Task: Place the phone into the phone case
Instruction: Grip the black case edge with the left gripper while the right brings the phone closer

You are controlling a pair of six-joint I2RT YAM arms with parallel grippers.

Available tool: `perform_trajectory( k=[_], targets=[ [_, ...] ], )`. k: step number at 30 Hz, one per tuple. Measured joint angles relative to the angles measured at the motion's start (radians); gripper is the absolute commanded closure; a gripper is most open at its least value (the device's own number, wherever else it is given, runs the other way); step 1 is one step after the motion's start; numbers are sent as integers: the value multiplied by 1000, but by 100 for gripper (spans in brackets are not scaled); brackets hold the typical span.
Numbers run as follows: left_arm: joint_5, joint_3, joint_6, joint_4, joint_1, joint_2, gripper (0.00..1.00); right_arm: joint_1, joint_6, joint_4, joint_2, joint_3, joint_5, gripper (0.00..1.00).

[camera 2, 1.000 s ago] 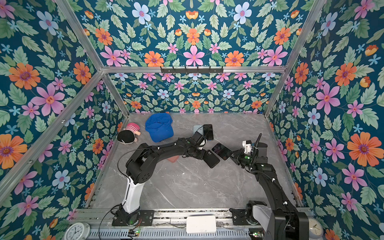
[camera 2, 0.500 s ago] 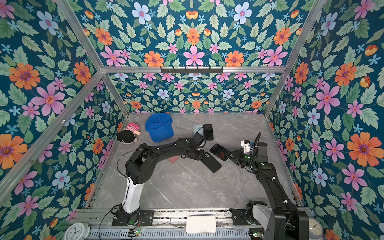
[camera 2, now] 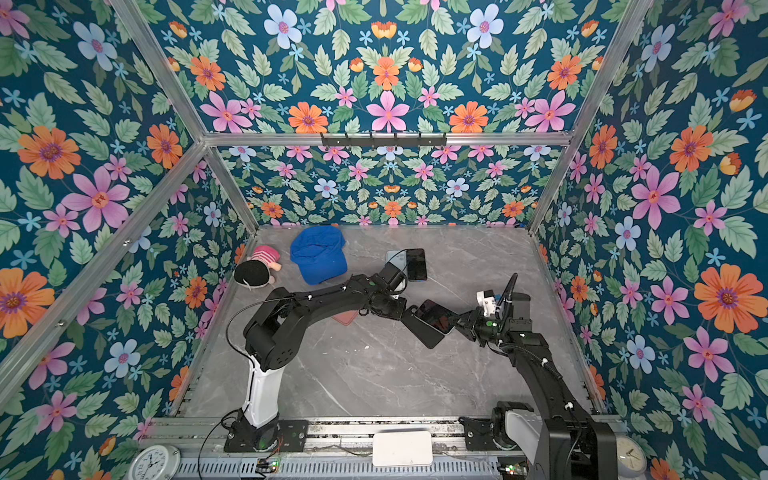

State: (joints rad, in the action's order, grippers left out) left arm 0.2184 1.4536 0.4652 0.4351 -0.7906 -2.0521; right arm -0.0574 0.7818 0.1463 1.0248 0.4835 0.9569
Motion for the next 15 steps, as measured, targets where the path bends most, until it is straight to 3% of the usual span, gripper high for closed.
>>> perform_trajectory(
  k=[15],
  targets=[
    [149,-28,51,-127,74,16,47,102,79,-172,78,-83,-74,100]
  ],
)
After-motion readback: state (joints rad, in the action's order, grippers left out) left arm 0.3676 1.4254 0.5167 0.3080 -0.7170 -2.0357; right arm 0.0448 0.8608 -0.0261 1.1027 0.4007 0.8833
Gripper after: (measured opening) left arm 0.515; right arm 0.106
